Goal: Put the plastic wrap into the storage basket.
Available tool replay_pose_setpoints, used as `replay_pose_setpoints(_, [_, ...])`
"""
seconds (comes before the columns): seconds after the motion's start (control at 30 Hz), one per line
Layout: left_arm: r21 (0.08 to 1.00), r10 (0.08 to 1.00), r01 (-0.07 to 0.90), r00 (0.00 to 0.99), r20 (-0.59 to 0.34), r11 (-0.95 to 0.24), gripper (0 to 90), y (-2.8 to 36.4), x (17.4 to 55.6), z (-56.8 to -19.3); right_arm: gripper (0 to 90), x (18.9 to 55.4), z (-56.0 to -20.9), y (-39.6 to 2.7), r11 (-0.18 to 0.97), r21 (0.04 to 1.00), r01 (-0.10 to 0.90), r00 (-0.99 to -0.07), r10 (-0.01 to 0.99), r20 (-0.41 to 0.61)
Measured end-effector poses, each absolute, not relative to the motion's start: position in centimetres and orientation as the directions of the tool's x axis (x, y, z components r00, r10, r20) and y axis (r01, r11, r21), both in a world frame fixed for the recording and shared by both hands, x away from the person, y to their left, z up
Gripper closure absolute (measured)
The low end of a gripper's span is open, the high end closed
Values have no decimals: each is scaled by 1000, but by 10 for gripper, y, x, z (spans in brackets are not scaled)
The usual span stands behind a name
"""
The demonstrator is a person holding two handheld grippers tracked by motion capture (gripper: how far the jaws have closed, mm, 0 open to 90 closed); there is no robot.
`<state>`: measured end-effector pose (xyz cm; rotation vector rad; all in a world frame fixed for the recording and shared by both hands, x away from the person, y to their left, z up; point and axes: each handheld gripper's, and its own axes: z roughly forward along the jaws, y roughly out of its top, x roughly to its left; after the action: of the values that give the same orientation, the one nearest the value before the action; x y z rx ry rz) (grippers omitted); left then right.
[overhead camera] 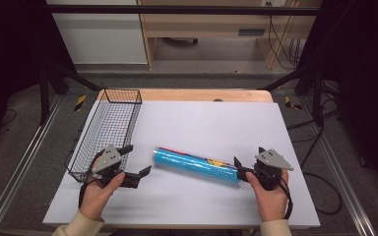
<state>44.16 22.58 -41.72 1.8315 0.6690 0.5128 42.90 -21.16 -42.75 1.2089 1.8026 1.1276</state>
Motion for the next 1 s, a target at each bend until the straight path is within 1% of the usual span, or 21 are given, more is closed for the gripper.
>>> replay_pose_setpoints(0.07, [942, 655, 197, 755, 31, -272, 35, 226, 441, -415, 119, 430, -425, -210, 219, 911, 349, -344, 934, -93])
replay_pose_setpoints(0.23, [932, 645, 192, 762, 56, -308, 32, 228, 441, -416, 110, 431, -420, -210, 256, 891, 375, -399, 912, -95])
replay_pose_setpoints(0.4, [934, 648, 194, 760, 50, -300, 31, 231, 442, -416, 62, 431, -411, -202, 371, 848, 379, -474, 865, -166])
replay_pose_setpoints(0.57, [933, 648, 198, 760, 48, -301, 31, 232, 445, -417, 49, 437, -395, -188, 476, 805, 355, -571, 792, -216])
replay_pose_setpoints(0.6, [933, 650, 198, 759, 48, -300, 31, 232, 445, -416, 48, 443, -390, -181, 504, 787, 355, -612, 762, -211])
replay_pose_setpoints(0.63, [934, 650, 199, 758, 46, -297, 31, 232, 444, -416, 48, 443, -390, -181, 504, 787, 355, -612, 762, -211])
replay_pose_setpoints(0.7, [935, 647, 203, 761, 37, -292, 30, 231, 444, -416, 61, 449, -387, -175, 546, 762, 347, -652, 725, -223])
replay_pose_setpoints(0.8, [933, 644, 192, 763, 53, -304, 30, 229, 442, -416, 101, 457, -382, -166, 599, 730, 328, -701, 673, -237])
replay_pose_setpoints(0.87, [931, 642, 192, 765, 57, -311, 29, 228, 441, -416, 106, 466, -381, -157, 645, 697, 313, -760, 610, -224])
replay_pose_setpoints(1.0, [924, 635, 194, 770, 64, -329, 28, 228, 440, -417, 112, 474, -383, -149, 663, 679, 314, -793, 577, -197])
